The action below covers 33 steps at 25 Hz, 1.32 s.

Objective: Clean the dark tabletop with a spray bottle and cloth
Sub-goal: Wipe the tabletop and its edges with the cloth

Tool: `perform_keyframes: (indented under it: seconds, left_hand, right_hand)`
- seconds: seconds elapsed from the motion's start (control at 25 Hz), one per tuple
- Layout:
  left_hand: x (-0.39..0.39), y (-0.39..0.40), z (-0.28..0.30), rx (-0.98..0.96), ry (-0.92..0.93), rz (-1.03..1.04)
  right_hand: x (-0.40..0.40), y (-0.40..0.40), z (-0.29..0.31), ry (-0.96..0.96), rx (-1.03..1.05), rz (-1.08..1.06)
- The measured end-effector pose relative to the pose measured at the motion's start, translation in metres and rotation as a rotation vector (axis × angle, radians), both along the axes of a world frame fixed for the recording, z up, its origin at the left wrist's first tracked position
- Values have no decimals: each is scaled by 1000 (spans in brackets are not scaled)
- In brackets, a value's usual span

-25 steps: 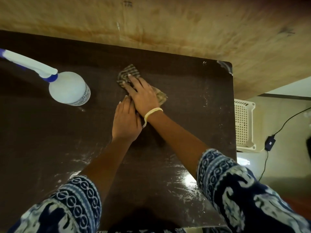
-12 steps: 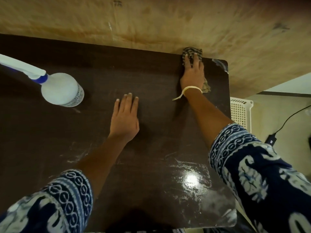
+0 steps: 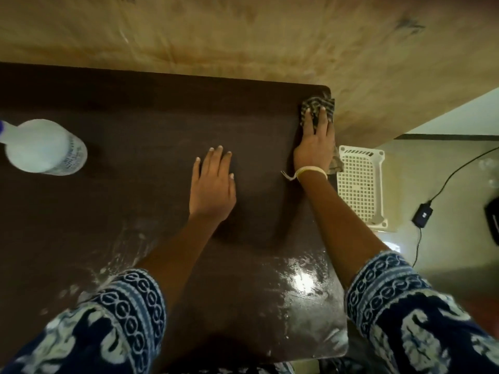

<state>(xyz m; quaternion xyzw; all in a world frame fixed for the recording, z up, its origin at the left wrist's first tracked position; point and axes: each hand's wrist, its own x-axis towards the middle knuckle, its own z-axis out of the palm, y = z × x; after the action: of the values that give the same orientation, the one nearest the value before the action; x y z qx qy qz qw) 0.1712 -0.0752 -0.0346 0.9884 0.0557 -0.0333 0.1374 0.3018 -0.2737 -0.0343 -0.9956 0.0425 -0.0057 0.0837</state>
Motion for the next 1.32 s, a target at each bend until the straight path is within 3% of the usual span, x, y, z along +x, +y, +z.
perform_keyframes:
  seconds: [0.16, 0.28, 0.36, 0.44, 0.52, 0.6, 0.68, 0.76, 0.96, 1.16, 1.2, 1.32]
  left_hand:
    - [-2, -1, -1, -14, -43, -4]
    - [-3, -1, -1, -5, -28, -7]
    - [-2, -1, -1, -7, -23, -5]
    - [-2, -2, -3, -7, -23, 3]
    - [-3, -2, -3, -12, -37, 3]
    - [-3, -1, -4, -29, -40, 4]
    - [-3, -2, -4, -23, -38, 1]
    - [-2, -1, -6, -10, -48, -1]
    - [-4, -1, -4, 12, -36, -8]
    - [-4, -1, -4, 6, -40, -16]
    - [-4, -1, -4, 4, -47, -16]
    - [-5, 0, -6, 6, -63, -25]
  right_hand:
    - [-40, -19, -7, -69, 5, -227]
    - [-47, -22, -1, -44, 157, -446]
    - [-47, -22, 9, -120, 256, -470]
    - [-54, -6, 20, -265, 269, -378]
    - [-72, 33, 28, -329, 260, -136]
    - [-99, 79, 24, -215, 210, 180]
    - [-112, 96, 8, -126, 101, 339]
    - [-101, 74, -7, -130, 65, 267]
    - [-83, -31, -7, -131, 104, -261]
    - [-90, -45, 5, -254, 237, -395]
    - [-99, -24, 11, -273, 272, -348]
    - [-149, 38, 8, -257, 142, 83]
